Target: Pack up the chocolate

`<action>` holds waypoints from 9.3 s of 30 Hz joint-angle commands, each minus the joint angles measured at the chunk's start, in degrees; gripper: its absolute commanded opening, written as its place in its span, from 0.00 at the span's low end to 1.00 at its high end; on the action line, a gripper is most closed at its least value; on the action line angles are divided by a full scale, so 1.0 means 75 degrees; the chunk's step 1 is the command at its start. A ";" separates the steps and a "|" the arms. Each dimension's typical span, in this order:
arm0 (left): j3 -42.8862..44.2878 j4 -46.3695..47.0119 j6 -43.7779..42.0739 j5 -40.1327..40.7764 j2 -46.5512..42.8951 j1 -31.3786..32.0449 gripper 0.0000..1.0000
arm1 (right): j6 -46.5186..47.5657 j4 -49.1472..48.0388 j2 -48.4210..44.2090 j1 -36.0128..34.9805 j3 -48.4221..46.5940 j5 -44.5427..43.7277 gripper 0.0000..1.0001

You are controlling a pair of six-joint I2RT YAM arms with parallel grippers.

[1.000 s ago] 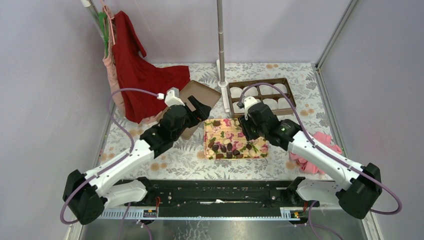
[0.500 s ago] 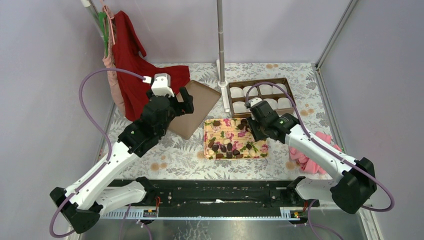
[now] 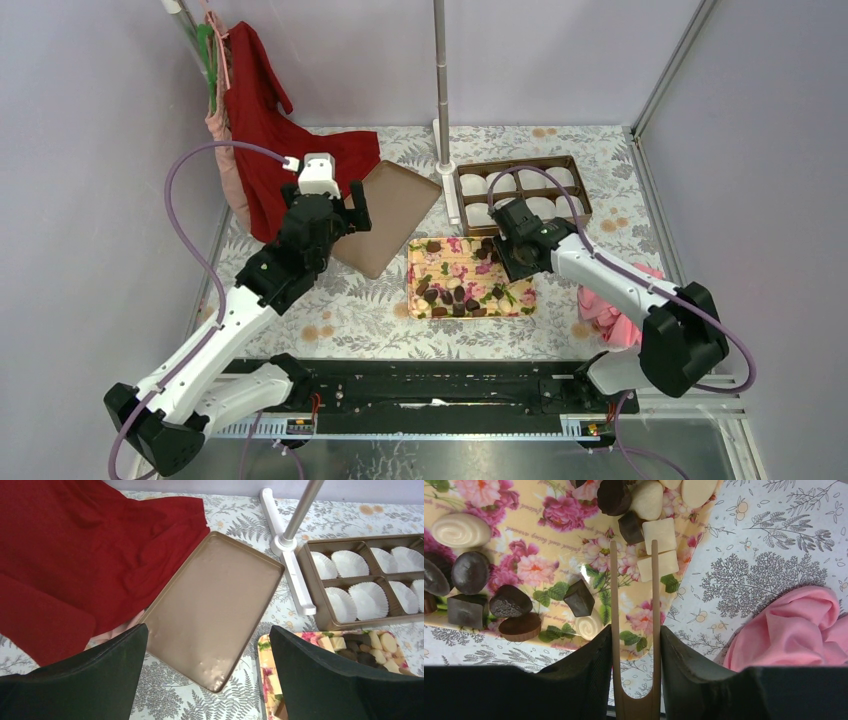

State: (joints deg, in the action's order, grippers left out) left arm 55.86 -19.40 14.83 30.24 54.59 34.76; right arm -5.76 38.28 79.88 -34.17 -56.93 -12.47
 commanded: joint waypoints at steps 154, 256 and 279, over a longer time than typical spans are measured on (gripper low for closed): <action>-0.1187 -0.0084 0.0284 -0.2882 -0.0821 -0.2196 0.99 | 0.1595 -0.1289 0.5141 0.1337 -0.6199 0.0958 0.39; -0.1260 -0.0060 0.0390 -0.3297 -0.1055 -0.2245 0.99 | -0.0832 0.2078 0.0210 -0.0518 -0.0827 0.1101 0.44; -0.1259 -0.0052 0.0402 -0.3352 -0.1132 -0.2245 0.99 | -0.0766 0.1878 0.1028 -0.0518 -0.0840 0.1317 0.41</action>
State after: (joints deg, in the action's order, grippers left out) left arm 46.87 -20.71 17.43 5.32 46.89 18.31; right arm -11.40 52.23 87.42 -37.60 -61.14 -3.33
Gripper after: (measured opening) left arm 0.986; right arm 0.445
